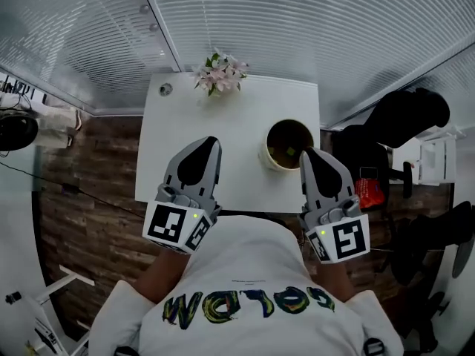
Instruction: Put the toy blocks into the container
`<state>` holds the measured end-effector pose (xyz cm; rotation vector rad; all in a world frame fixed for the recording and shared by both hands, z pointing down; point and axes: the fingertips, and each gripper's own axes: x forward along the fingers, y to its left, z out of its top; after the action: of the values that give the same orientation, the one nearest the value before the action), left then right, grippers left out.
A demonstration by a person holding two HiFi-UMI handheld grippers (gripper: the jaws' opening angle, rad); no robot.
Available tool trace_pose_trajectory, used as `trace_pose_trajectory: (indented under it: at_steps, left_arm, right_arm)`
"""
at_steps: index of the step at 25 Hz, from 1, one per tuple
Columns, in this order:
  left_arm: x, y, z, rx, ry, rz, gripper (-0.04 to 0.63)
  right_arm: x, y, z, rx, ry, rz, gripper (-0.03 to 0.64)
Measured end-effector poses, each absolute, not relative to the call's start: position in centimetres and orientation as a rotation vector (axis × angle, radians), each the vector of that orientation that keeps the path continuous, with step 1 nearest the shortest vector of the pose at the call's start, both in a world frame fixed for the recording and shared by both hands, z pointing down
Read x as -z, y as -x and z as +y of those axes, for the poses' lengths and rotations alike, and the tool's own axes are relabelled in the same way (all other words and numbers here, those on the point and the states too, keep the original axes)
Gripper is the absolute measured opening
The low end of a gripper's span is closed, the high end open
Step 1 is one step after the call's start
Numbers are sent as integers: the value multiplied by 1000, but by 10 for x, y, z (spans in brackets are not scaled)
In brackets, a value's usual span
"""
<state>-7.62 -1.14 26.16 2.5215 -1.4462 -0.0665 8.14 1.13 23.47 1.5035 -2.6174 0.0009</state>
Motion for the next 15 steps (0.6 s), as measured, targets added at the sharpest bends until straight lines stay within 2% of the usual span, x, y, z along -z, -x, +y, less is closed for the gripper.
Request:
trace_pose_trajectory:
  at_steps: [15]
  left_arm:
    - [-240, 82, 8, 67, -2571, -1462, 23]
  right_arm:
    - [-220, -59, 28, 37, -1440, -2648, 6]
